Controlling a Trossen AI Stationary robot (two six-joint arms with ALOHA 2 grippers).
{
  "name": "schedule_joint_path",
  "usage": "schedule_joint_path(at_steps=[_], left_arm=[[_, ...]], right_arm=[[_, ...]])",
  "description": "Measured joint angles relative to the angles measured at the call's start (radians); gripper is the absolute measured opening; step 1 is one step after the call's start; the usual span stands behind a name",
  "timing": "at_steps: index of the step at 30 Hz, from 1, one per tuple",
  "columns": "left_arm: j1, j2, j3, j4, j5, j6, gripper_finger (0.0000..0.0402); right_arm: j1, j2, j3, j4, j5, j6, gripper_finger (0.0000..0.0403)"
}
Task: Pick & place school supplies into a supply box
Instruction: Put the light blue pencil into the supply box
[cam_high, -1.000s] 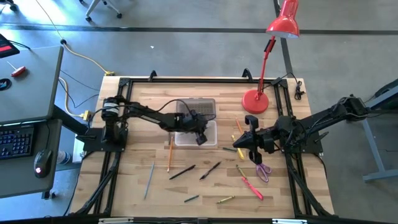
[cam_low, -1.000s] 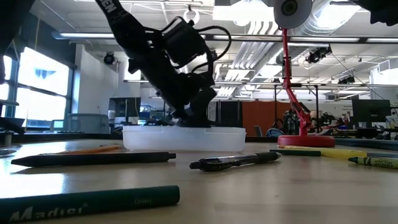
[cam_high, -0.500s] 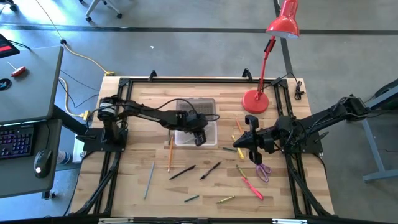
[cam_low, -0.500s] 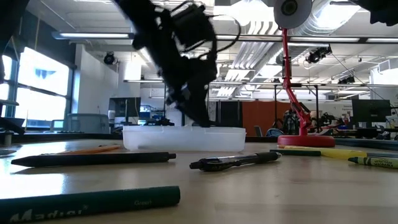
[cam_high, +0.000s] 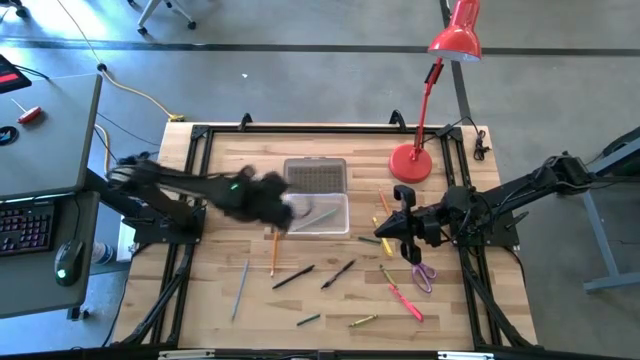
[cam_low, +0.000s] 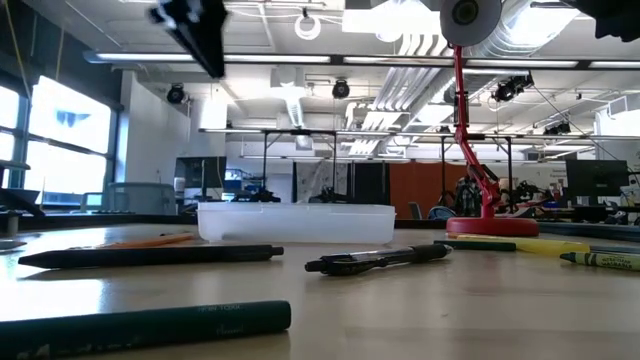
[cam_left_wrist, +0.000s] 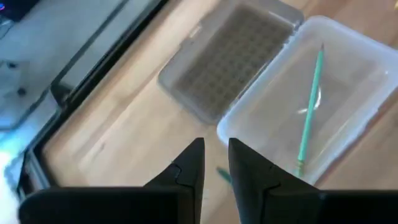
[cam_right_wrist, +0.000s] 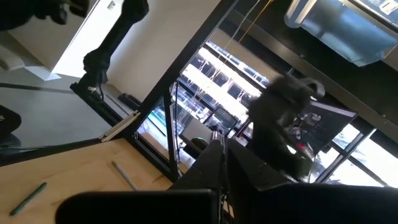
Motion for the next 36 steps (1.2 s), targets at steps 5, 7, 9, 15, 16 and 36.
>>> schedule_joint_path(at_steps=[5, 7, 9, 15, 16, 36], left_arm=[[-0.239, -0.075, -0.113, -0.088, -0.056, -0.437, 0.0101], [-0.331, -0.073, -0.176, -0.09, -0.047, -0.588, 0.0101], [-0.398, -0.07, -0.228, -0.058, -0.019, -0.712, 0.0101], [-0.484, -0.058, -0.392, 0.1, 0.291, -0.892, 0.0101], [-0.493, -0.056, -0.416, 0.139, 0.325, -0.898, 0.0101], [-0.545, -0.054, -0.701, 0.599, 0.435, -0.992, 0.0101]], right_arm=[[0.0, 0.0, 0.0, 0.003, 0.0, 0.0, 0.0], [0.0, 0.0, 0.0, 0.006, 0.0, 0.0, 0.0], [0.0, 0.0, 0.0, 0.011, 0.0, 0.0, 0.0], [0.0, 0.0, 0.0, 0.01, 0.0, 0.0, 0.0], [0.0, 0.0, 0.0, 0.01, 0.0, 0.0, 0.0], [0.0, 0.0, 0.0, 0.01, 0.0, -0.027, 0.0]])
